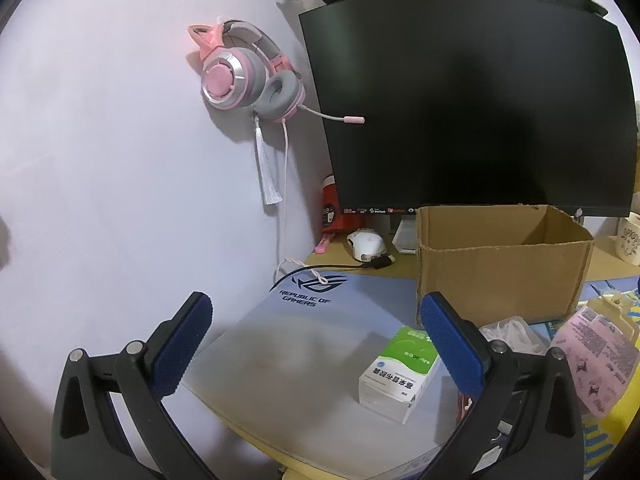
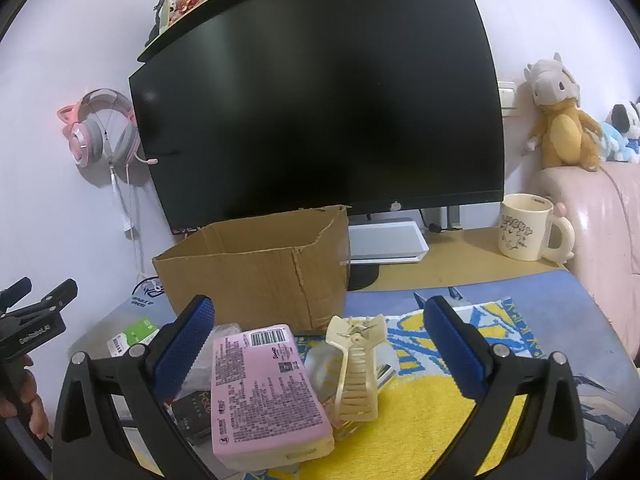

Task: Organize objects

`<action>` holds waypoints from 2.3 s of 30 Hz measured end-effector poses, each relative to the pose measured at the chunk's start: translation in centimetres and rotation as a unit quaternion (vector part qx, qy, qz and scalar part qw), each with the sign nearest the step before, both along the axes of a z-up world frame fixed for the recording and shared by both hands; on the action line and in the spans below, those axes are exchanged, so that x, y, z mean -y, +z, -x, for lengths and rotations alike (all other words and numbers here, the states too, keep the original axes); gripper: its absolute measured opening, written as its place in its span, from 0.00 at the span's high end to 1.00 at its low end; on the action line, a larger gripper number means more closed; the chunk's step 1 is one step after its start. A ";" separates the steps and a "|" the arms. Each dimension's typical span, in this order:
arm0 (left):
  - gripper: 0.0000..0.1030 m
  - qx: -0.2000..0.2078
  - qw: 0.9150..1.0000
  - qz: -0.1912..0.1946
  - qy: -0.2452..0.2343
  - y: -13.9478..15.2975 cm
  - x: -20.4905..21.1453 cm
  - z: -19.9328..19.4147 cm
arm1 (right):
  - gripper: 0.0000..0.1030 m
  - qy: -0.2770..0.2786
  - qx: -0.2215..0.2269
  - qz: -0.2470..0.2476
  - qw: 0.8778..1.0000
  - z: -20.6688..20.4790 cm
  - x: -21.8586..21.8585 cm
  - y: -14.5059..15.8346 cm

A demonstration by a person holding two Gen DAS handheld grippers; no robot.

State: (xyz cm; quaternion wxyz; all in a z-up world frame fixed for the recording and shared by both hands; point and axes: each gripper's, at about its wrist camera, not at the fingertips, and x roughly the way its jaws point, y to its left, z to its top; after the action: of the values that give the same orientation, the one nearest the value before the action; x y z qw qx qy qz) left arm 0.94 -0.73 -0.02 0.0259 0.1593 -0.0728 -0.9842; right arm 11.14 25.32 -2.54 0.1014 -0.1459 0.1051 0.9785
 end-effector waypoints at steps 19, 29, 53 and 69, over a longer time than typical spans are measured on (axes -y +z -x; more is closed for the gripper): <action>0.00 0.005 1.000 -0.017 -0.009 0.1 0.2 0.9 | 0.00 0.004 0.023 0.018 1.000 0.6 0.2 -0.9; 0.00 0.020 0.998 -0.066 -0.004 0.8 1.8 2.5 | 0.00 0.019 0.026 0.016 0.999 1.3 -0.1 -0.9; 0.00 -0.001 0.999 -0.037 -0.002 0.9 0.6 0.8 | 0.00 0.025 0.020 -0.012 0.999 1.7 0.9 0.2; 0.00 0.025 0.999 -0.030 -0.010 -0.1 -0.8 0.7 | 0.00 0.038 0.026 -0.003 0.999 1.4 0.6 -0.1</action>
State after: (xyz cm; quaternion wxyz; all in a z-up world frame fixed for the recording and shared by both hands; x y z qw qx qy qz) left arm 0.23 0.03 -0.17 0.0098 0.1837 -0.0458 -0.9819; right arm 9.70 24.70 -2.59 0.0673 -0.1749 0.0938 0.9778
